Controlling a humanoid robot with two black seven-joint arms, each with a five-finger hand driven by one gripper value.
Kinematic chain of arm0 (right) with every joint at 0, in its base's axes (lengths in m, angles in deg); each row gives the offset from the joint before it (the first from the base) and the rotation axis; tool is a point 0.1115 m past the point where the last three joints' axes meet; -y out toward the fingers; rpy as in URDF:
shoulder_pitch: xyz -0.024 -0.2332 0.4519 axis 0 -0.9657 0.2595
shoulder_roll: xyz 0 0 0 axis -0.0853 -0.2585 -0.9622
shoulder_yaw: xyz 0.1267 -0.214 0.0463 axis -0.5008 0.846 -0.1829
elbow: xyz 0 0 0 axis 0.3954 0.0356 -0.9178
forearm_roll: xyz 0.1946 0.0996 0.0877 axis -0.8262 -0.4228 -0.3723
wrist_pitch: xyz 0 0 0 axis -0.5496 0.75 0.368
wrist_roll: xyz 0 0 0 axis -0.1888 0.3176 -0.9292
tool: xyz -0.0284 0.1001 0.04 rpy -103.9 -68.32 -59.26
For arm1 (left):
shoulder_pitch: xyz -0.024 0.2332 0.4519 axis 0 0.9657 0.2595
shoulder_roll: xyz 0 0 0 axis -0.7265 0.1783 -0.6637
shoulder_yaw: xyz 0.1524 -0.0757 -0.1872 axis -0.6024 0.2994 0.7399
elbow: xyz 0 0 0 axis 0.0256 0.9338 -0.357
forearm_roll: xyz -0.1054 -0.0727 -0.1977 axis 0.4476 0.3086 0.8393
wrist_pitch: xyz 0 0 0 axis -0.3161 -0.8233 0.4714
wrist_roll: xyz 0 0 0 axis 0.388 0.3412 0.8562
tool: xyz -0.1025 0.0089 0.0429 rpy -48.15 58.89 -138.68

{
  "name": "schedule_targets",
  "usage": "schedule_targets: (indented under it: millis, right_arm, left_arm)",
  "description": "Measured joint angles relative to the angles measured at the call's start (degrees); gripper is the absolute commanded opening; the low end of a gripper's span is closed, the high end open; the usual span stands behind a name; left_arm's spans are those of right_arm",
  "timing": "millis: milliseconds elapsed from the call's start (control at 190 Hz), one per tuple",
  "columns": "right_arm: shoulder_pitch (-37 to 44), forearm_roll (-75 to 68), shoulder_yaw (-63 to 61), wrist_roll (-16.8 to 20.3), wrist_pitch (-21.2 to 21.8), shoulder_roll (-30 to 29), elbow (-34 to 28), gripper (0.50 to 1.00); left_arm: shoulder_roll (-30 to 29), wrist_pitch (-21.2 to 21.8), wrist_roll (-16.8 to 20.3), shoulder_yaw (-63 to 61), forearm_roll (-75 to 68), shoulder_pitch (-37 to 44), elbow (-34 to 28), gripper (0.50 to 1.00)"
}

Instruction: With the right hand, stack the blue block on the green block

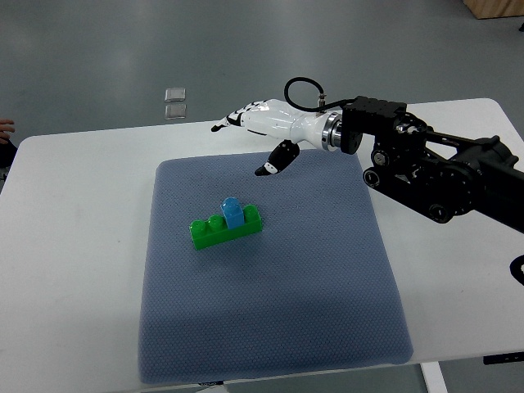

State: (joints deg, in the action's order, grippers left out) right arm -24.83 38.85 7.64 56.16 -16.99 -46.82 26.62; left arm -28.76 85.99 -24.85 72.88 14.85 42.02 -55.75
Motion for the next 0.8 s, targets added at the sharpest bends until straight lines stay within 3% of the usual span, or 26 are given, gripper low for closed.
schedule_targets:
  millis: [337, 801]
  right_arm:
    - [-0.23, -25.18, -7.01, 0.46, -3.68, 0.35, 9.65, 0.897]
    - [-4.30, -64.53, -7.34, 0.12, -10.93, -1.86, 16.89, 0.903]
  left_arm:
    - [0.00, 0.00, 0.00, 0.00, 0.00, 0.00, 0.00, 1.000]
    - [0.00, 0.00, 0.00, 0.01, 0.00, -0.01, 0.00, 1.000]
